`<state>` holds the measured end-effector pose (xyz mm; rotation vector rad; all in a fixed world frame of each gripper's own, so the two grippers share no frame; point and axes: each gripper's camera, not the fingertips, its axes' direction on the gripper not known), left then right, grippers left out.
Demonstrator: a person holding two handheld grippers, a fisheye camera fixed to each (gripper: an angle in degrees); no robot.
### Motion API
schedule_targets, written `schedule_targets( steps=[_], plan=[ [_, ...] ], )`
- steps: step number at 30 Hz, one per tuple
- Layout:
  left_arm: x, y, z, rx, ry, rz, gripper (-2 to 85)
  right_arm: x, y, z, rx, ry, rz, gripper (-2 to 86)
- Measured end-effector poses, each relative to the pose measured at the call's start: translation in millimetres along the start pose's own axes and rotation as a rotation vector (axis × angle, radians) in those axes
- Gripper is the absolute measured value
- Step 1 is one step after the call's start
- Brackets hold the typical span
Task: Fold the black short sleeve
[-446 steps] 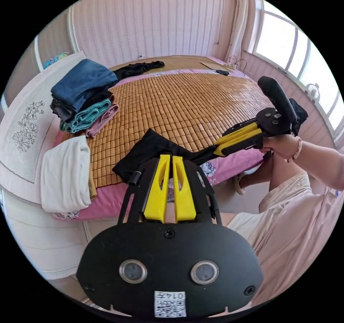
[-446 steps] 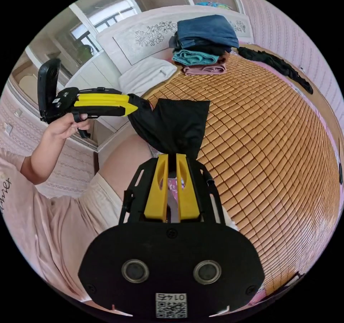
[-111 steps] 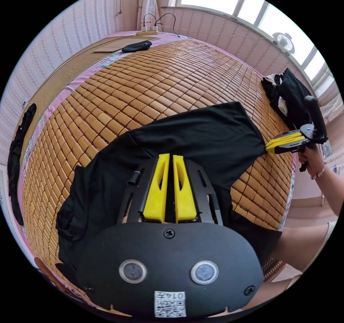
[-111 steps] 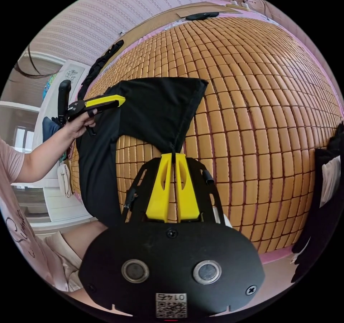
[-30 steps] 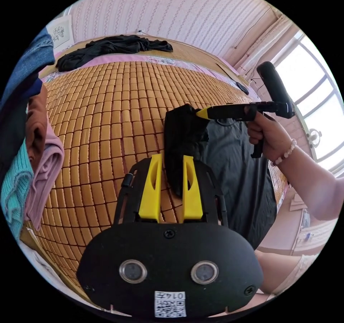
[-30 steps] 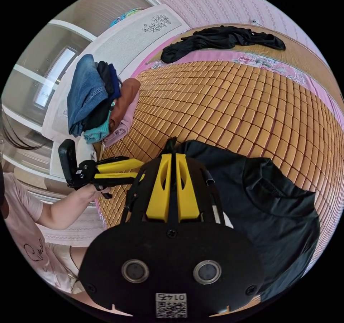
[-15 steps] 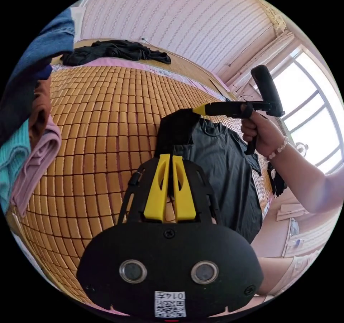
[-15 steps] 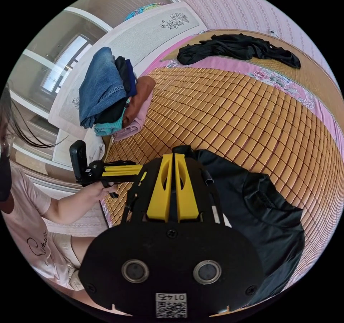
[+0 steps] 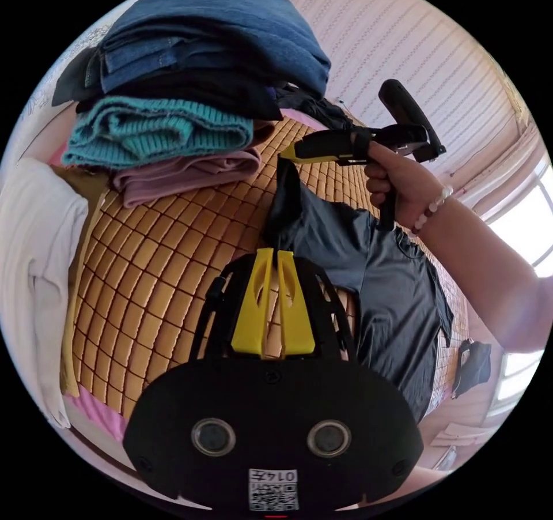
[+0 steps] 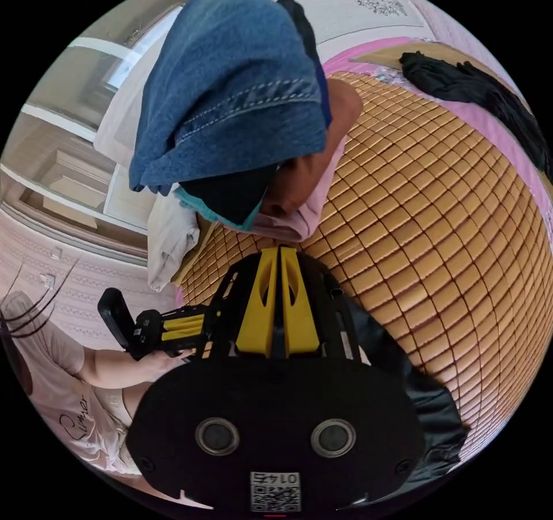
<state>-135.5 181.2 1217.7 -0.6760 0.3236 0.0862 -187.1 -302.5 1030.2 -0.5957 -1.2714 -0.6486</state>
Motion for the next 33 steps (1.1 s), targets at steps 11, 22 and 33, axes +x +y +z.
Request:
schedule_targets(
  steps=[11, 22, 33],
  plan=[
    [-25.8, 44.9, -10.5, -0.086, 0.002, -0.147, 4.4, -37.9, 20.6, 12.3, -0.036, 0.124, -0.091, 0.9],
    [-14.6, 41.0, -3.5, -0.093, -0.038, -0.11, 7.8, -66.1, 32.4, 73.3, -0.172, 0.268, -0.075, 7.0],
    [16.1, 44.0, -17.4, 0.012, -0.039, 0.045, -0.9, -47.8, 90.1, -5.7, 0.069, 0.142, -0.027, 0.1]
  ],
)
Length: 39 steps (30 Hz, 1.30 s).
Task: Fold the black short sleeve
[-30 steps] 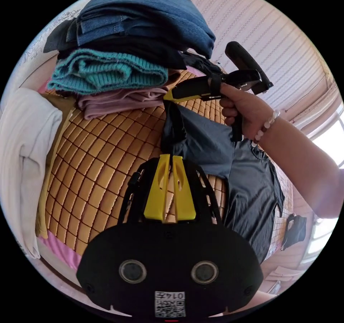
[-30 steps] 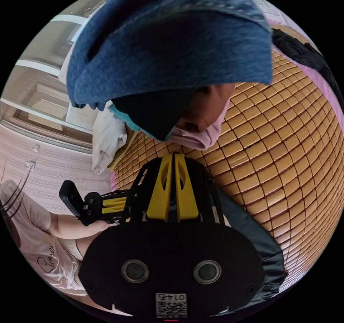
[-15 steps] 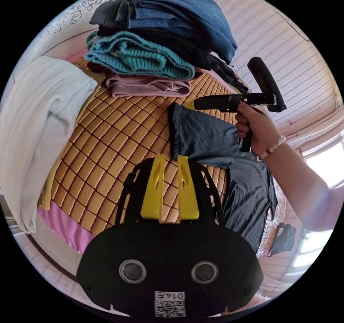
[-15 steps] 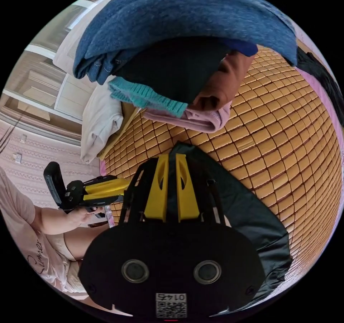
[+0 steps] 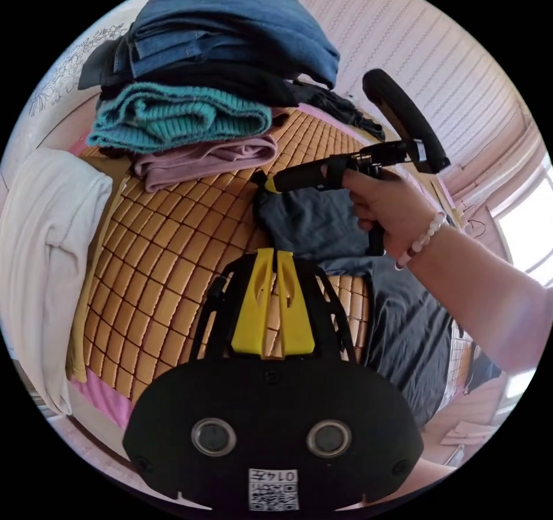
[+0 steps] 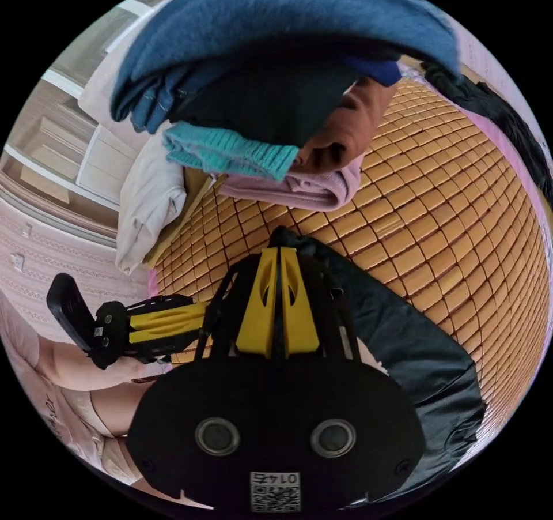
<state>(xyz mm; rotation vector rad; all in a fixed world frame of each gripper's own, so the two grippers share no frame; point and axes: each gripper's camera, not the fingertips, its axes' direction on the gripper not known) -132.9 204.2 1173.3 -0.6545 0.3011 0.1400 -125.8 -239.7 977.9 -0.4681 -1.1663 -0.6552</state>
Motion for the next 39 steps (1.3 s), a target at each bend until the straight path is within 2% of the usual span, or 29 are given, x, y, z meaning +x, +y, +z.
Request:
schedule_targets(
  steps=[4, 7, 10, 13, 16, 20, 27, 30, 36, 39],
  plan=[
    [37.7, -7.0, -24.5, 0.101, 0.18, 0.215, -1.0, 27.7, 78.5, -103.8, 0.286, -0.161, 0.081, 0.0],
    [76.3, -10.4, -35.4, 0.099, 0.314, 0.311, -1.0, 47.5, 156.8, -175.1, 0.438, -0.184, 0.188, 0.0],
    [121.6, -5.6, -39.1, 0.062, 0.42, 0.413, -1.0, 57.1, 241.3, -230.9, 0.546, -0.113, 0.357, -0.1],
    [165.3, 6.9, -35.1, 0.015, 0.506, 0.504, -1.0, 58.4, 307.5, -258.1, 0.549, -0.037, 0.478, -0.1],
    [203.5, 24.0, -22.7, -0.046, 0.515, 0.59, -1.0, 64.0, 357.1, -262.3, 0.516, 0.01, 0.58, 0.0],
    [238.1, 44.8, -3.0, -0.138, 0.478, 0.675, -0.9, 75.6, 403.1, -259.6, 0.527, -0.031, 0.66, 0.0],
    [279.3, 75.1, 18.7, -0.302, 0.523, 0.765, 2.4, 92.9, 482.5, -250.1, 0.377, -0.053, 0.9, 0.7],
    [280.2, 69.1, 11.9, -0.29, 0.442, 0.767, 3.9, 87.2, 474.8, -266.4, 0.358, 0.047, 0.852, 2.3],
    [251.9, 26.1, 10.4, -0.126, 0.062, 0.62, 4.4, 108.0, 339.8, -259.4, 0.301, 0.076, 0.438, 6.2],
    [252.7, 14.5, 19.5, -0.174, 0.053, 0.593, 5.7, 130.5, 273.6, -244.1, 0.265, 0.066, 0.329, 7.4]
  ],
)
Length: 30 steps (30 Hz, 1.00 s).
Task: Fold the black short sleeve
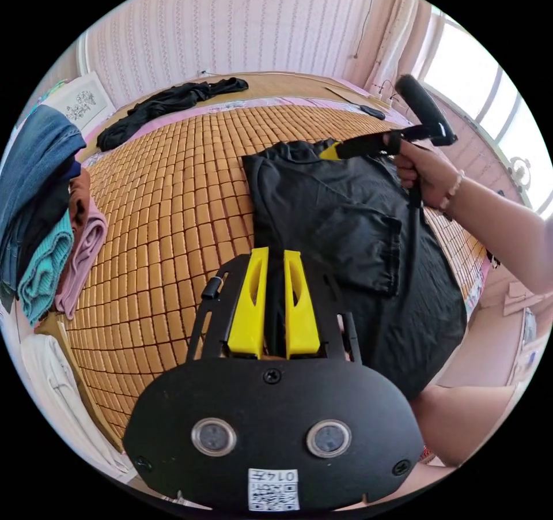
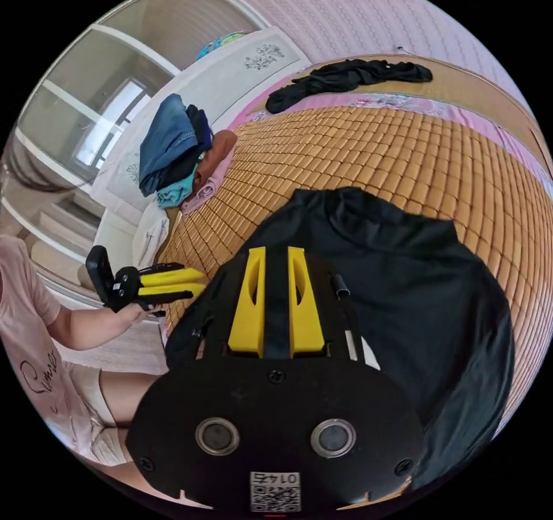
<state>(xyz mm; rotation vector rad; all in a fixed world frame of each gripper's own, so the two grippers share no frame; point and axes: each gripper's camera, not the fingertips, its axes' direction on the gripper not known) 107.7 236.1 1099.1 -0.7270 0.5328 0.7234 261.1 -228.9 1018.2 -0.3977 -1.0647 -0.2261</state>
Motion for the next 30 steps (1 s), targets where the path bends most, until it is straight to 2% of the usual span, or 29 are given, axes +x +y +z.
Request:
schedule_targets(
  steps=[3, 6, 9, 14, 17, 20, 23, 26, 30],
  plan=[
    [3.7, -7.4, 7.8, -0.032, 0.047, 0.006, 6.2, 7.8, -37.1, 29.9, -0.06, 0.043, -0.01, 8.3],
    [7.7, -12.0, 22.8, -0.117, 0.042, -0.003, 5.2, 9.9, -52.8, 51.2, -0.182, -0.043, -0.016, 5.9],
    [0.8, -14.5, 23.3, -0.117, 0.131, -0.094, 1.7, -4.3, -55.3, 41.1, -0.138, -0.144, -0.061, 1.6],
    [0.9, -20.0, 3.0, -0.048, 0.118, -0.123, -0.4, -25.4, -73.2, 38.3, -0.118, -0.08, -0.098, 0.7],
    [-2.0, -23.0, -1.9, -0.03, 0.104, -0.155, -0.8, -31.5, -85.9, 56.9, -0.2, 0.0, -0.116, 1.5],
    [-4.6, -23.8, 6.7, -0.089, 0.072, -0.173, -0.6, -31.4, -88.1, 70.5, -0.302, 0.037, -0.086, 4.2],
    [-7.2, -25.7, -1.7, -0.084, 0.094, -0.196, 0.7, -41.5, -73.4, 38.8, -0.233, 0.068, -0.075, 6.5],
    [-6.2, -23.1, -19.0, -0.06, 0.101, -0.178, 3.4, -64.5, -30.8, -8.3, -0.156, 0.208, -0.059, 8.5],
    [9.5, -21.2, -42.4, -0.036, 0.195, -0.12, 4.2, -114.7, 64.5, -50.6, -0.116, 0.394, 0.011, 2.8]
  ],
)
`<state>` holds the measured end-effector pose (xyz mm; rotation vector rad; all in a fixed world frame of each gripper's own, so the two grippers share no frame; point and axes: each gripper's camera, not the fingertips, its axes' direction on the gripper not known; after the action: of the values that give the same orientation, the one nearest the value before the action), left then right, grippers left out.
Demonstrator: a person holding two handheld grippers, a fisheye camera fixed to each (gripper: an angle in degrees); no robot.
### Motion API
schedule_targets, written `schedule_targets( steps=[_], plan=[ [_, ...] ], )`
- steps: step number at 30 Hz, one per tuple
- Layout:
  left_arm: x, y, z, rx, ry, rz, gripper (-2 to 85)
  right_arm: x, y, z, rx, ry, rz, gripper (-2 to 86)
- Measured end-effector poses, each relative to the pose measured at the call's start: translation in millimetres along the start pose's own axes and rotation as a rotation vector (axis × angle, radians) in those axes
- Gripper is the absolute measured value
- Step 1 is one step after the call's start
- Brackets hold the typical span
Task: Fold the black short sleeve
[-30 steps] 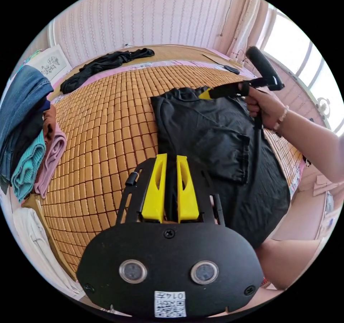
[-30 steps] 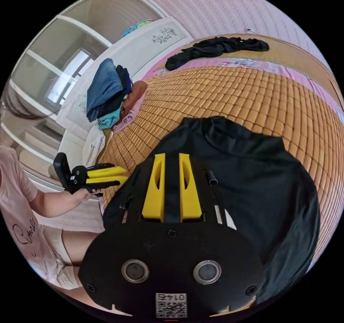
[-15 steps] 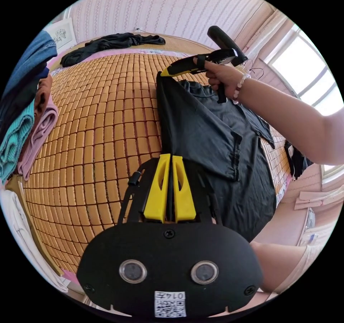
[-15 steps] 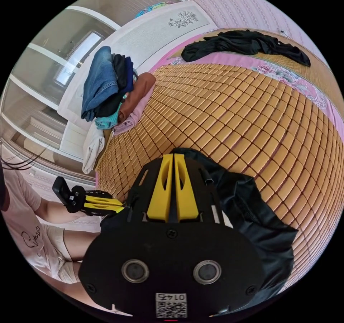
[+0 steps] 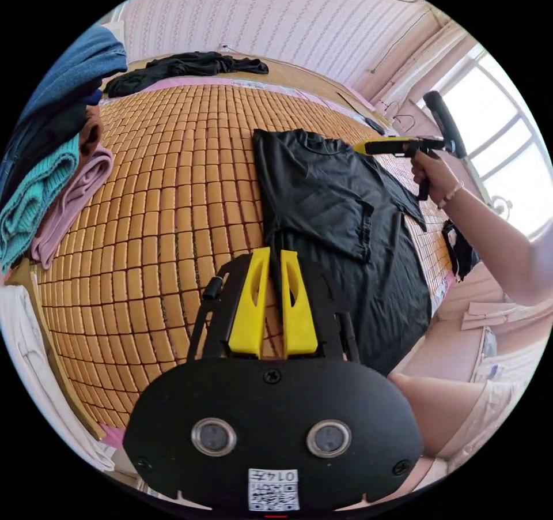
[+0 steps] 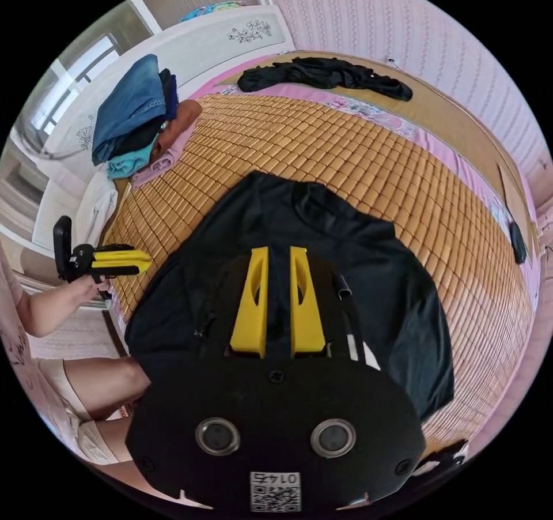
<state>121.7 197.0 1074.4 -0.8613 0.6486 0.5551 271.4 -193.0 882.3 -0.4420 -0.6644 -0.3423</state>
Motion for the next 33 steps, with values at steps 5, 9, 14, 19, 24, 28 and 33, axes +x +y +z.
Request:
schedule_targets(
  steps=[5, 9, 14, 19, 24, 28, 33],
  plan=[
    [60.6, 6.1, -16.1, 0.03, 0.069, 0.301, 3.9, -56.5, 101.0, 4.6, -0.325, 0.152, 0.131, 0.0],
    [116.7, 0.0, -22.0, -0.011, 0.117, 0.523, 6.0, -89.8, 165.8, 9.7, -0.477, 0.304, 0.227, -0.4],
    [159.8, -29.8, -4.8, -0.118, 0.167, 0.554, 9.5, -72.2, 204.1, -2.9, -0.398, 0.341, 0.477, -0.8],
    [235.9, -72.0, 22.7, -0.068, 0.079, 0.755, 10.6, -44.2, 235.5, -38.3, -0.289, 0.283, 0.498, -0.4],
    [314.6, -134.7, 58.4, -0.081, 0.132, 0.851, 9.7, 4.4, 279.3, -81.3, -0.105, 0.317, 0.591, 0.8],
    [378.9, -202.1, 95.9, -0.057, 0.15, 0.839, 8.0, 65.0, 320.3, -109.9, 0.037, 0.257, 0.72, 8.1],
    [452.0, -274.9, 148.1, -0.127, 0.146, 0.879, 8.0, 118.1, 352.8, -122.7, 0.174, 0.116, 0.782, 9.6]
  ],
)
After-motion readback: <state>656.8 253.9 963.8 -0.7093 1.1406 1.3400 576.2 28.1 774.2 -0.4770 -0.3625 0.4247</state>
